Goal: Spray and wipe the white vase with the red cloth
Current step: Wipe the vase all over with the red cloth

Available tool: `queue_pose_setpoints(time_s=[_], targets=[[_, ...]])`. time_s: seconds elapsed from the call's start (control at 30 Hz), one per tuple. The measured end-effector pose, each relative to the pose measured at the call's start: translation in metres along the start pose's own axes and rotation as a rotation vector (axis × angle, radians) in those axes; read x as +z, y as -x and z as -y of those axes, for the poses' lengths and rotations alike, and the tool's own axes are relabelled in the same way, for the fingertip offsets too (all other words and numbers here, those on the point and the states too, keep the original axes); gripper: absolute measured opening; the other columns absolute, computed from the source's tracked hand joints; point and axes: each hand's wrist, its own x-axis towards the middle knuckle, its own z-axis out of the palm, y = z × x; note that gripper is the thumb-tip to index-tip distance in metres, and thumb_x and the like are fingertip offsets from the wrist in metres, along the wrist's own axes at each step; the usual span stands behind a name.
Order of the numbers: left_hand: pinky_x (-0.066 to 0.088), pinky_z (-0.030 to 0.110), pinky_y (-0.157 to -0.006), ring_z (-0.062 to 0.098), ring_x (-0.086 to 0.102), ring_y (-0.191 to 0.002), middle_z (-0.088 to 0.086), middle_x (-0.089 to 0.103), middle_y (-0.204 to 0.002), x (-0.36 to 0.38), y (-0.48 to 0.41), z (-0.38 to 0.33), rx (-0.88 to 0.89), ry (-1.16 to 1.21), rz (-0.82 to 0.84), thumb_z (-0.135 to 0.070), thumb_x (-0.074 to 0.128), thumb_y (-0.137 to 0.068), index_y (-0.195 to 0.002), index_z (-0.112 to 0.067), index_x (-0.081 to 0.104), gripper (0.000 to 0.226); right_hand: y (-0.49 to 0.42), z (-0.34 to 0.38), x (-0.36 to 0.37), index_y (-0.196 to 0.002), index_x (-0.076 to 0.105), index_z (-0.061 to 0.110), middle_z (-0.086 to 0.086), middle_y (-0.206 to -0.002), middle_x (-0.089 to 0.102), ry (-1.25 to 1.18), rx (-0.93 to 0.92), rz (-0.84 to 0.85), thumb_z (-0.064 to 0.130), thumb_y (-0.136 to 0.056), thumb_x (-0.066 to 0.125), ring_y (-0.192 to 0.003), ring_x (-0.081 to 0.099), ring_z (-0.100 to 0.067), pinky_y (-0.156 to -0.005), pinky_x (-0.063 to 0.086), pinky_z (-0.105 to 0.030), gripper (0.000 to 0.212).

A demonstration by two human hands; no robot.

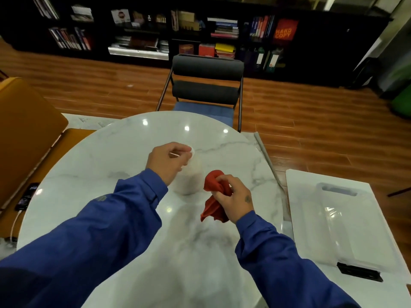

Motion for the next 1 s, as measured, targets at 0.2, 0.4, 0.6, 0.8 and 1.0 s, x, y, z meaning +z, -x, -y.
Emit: queue_pose_setpoints(time_s=[0.2, 0.4, 0.6, 0.8, 1.0], targets=[[0.045, 0.024, -0.093, 0.018, 0.060, -0.109, 0.001, 0.058, -0.126, -0.006, -0.029, 0.009, 0.083, -0.385, 0.093, -0.013, 0.072, -0.080, -0.125, -0.018, 0.060, 0.048, -0.041, 0.006, -0.001, -0.100, 0.065, 0.037, 0.014, -0.105, 0.053, -0.038, -0.029, 0.160, 0.006, -0.083, 0.063, -0.070, 0.070, -0.015, -0.048, 0.058, -0.030, 0.035], [0.040, 0.022, -0.095, 0.017, 0.059, -0.114, 0.001, 0.060, -0.129, -0.004, -0.038, 0.015, 0.060, -0.491, 0.123, -0.022, 0.076, -0.076, -0.131, -0.016, 0.056, 0.059, -0.069, 0.014, 0.021, -0.110, 0.066, 0.028, 0.012, -0.109, 0.052, 0.125, -0.187, 0.205, 0.010, -0.080, 0.063, -0.094, 0.051, -0.005, -0.078, 0.036, -0.003, 0.035], [0.040, 0.020, -0.091, 0.017, 0.060, -0.111, 0.001, 0.060, -0.129, -0.003, -0.042, 0.015, 0.036, -0.517, 0.126, -0.024, 0.080, -0.073, -0.129, -0.017, 0.058, 0.060, -0.063, -0.001, 0.019, -0.108, 0.065, 0.029, 0.015, -0.111, 0.049, 0.168, -0.161, 0.222, 0.007, -0.081, 0.057, -0.089, 0.055, -0.008, -0.075, 0.045, -0.006, 0.035], [0.043, 0.022, -0.090, 0.017, 0.062, -0.109, 0.002, 0.063, -0.125, -0.002, -0.045, 0.010, 0.035, -0.536, 0.131, -0.023, 0.082, -0.070, -0.124, -0.016, 0.062, 0.058, -0.074, 0.011, 0.021, -0.109, 0.066, 0.029, 0.016, -0.111, 0.044, 0.181, -0.230, 0.215, 0.011, -0.083, 0.057, -0.094, 0.051, -0.010, -0.084, 0.045, -0.018, 0.033], [0.043, 0.022, -0.090, 0.016, 0.062, -0.110, 0.001, 0.063, -0.126, -0.004, -0.046, 0.008, 0.028, -0.551, 0.149, -0.024, 0.081, -0.071, -0.125, -0.017, 0.062, 0.057, -0.072, 0.002, 0.019, -0.102, 0.068, 0.027, 0.014, -0.107, 0.047, 0.203, -0.197, 0.202, 0.012, -0.083, 0.060, -0.090, 0.052, -0.009, -0.083, 0.049, -0.020, 0.026]])
